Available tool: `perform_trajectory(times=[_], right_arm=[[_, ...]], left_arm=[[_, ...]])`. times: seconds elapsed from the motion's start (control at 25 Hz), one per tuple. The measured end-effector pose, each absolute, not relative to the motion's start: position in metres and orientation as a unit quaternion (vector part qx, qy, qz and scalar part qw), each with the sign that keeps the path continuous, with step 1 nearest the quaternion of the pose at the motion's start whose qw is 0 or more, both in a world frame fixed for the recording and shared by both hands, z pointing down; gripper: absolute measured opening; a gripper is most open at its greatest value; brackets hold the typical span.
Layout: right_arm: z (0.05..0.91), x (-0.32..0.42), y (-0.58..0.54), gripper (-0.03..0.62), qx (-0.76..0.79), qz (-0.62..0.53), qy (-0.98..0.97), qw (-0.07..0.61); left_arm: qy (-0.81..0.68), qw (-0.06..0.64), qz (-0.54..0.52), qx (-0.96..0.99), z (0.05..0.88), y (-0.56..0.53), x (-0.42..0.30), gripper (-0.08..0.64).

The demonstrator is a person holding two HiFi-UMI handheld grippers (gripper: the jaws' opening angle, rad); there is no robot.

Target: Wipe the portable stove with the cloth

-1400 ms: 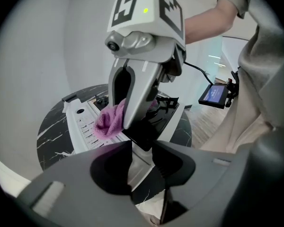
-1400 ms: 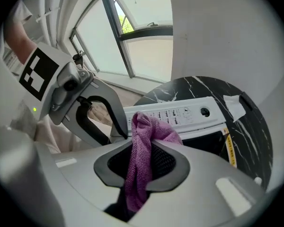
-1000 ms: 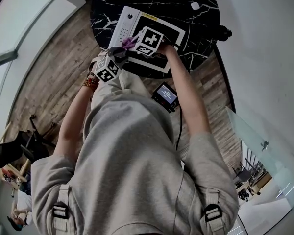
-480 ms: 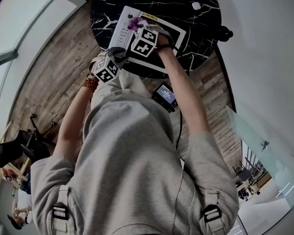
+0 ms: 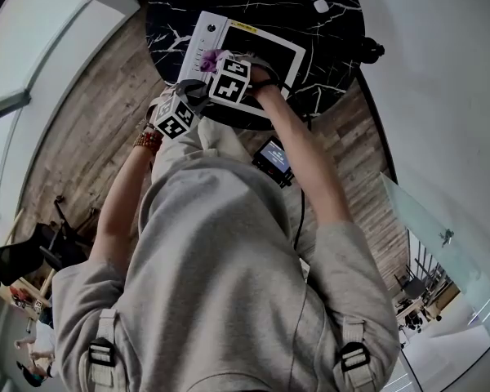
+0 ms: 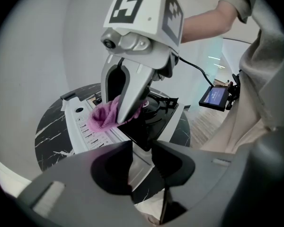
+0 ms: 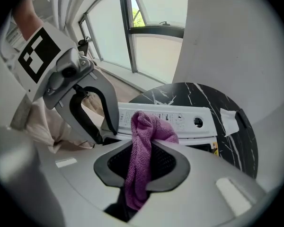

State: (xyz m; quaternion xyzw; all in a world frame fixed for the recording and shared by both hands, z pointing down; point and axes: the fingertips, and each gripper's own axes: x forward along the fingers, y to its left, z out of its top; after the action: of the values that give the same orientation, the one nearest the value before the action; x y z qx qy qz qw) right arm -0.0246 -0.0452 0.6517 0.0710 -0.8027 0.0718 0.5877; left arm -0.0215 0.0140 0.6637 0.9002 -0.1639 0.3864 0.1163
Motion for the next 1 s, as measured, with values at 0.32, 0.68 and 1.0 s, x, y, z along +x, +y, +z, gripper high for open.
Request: perform_trajectory(times=[0.32,0.68,1.0], right_arm=[[0.646,-0.032,-0.01,0.084,-0.01,0.144,-0.805,0.575],[0.592,-0.014,-0.032,0.09,0.181,0.194,-0.89,0.37],[0.571,0.126,0.02,0.089,0.552,0.277,-0.742,0.262]], left_arm=[[-0.149,0.137,0.391,0.898,0.664,0.014,-0.021,0.126],[-0.122,0.108,0.402,0.901,0.656,0.018,-0.024,0.156],[-0.013,0.056,0.387,0.92,0.635,-0.001,-0.037,0.164]])
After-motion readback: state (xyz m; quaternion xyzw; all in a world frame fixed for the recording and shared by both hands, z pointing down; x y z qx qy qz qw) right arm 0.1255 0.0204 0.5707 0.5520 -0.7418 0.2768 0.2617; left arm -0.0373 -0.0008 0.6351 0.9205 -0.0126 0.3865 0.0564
